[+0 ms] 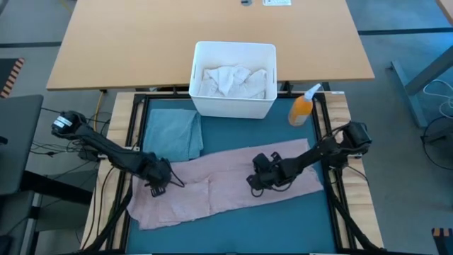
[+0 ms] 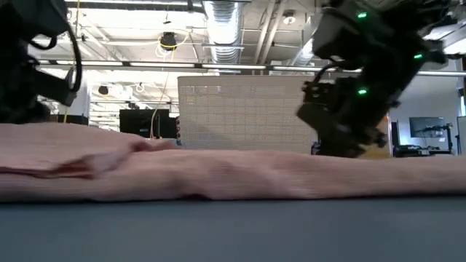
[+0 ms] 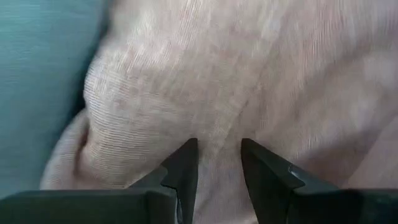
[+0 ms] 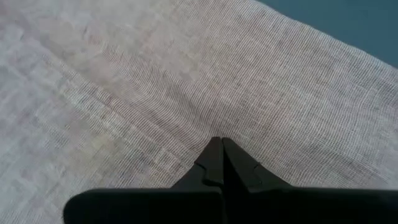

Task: Fold Laundry from Bin
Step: Fold the pink shirt

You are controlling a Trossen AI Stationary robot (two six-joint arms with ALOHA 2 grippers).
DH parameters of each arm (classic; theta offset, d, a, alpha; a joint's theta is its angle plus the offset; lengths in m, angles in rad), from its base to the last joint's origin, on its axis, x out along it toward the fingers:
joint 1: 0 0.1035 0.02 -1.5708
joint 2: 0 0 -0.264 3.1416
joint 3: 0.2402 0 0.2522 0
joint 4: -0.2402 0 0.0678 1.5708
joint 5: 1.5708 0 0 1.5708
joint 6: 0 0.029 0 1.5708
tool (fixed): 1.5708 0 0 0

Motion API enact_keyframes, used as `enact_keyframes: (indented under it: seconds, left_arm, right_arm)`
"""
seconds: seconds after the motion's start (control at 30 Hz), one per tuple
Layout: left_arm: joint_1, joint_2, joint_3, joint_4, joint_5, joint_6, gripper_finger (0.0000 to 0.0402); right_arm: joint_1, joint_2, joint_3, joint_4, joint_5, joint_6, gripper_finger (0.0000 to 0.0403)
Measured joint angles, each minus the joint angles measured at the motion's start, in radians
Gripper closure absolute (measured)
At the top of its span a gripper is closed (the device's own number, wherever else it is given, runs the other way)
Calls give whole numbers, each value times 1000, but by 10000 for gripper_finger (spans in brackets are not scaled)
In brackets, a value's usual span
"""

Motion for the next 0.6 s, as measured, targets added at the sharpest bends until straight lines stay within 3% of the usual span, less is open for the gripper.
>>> enact_keyframes:
  seconds: [0.27, 0.37, 0.6]
  left_arm:
    - [-94, -4, -71, 229, -32, -155, 290]
    - [-145, 0, -73, 355, 2, -166, 290]
    - [-214, 56, -64, 405, 30, -184, 290]
  right_arm:
    - [112, -86, -4, -223, -47, 114, 387]
    - [149, -111, -6, -268, -48, 144, 387]
    - [177, -208, 22, -247, 80, 81, 387]
